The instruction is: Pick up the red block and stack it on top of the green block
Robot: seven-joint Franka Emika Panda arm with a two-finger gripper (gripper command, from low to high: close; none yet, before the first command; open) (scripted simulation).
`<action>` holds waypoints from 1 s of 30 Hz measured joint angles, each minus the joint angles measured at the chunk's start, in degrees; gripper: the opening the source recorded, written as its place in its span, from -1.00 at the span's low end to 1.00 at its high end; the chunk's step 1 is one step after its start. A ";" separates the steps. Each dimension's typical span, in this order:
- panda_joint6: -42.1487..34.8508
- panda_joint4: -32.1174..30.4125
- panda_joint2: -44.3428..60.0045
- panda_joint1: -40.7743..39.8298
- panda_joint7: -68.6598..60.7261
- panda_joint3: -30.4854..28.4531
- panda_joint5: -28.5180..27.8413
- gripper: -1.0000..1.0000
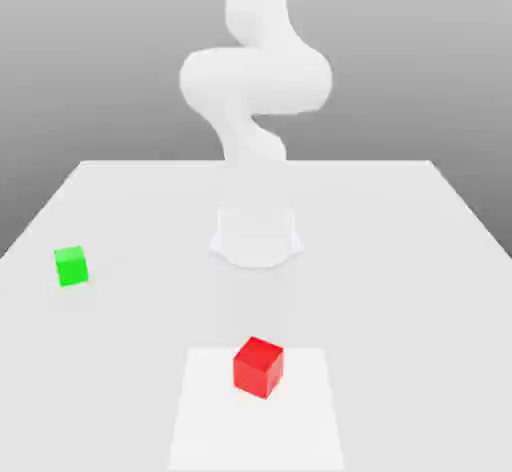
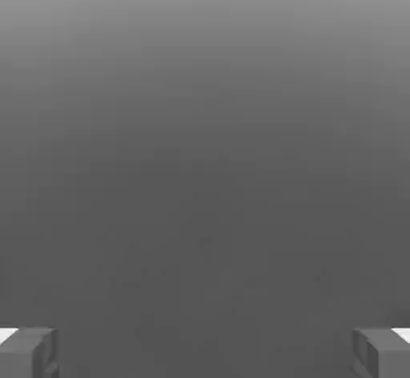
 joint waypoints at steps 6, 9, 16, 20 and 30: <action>7.68 -8.51 12.26 -4.72 10.16 5.19 -3.12 0.00; 11.47 -12.71 18.39 -6.51 14.90 6.70 -4.19 0.00; 22.01 -23.67 34.32 -8.39 23.89 7.95 -2.10 0.00; 27.42 -26.71 41.35 -8.04 25.28 8.02 0.99 0.00; 37.79 -25.27 53.70 -4.31 30.65 2.49 -6.09 0.00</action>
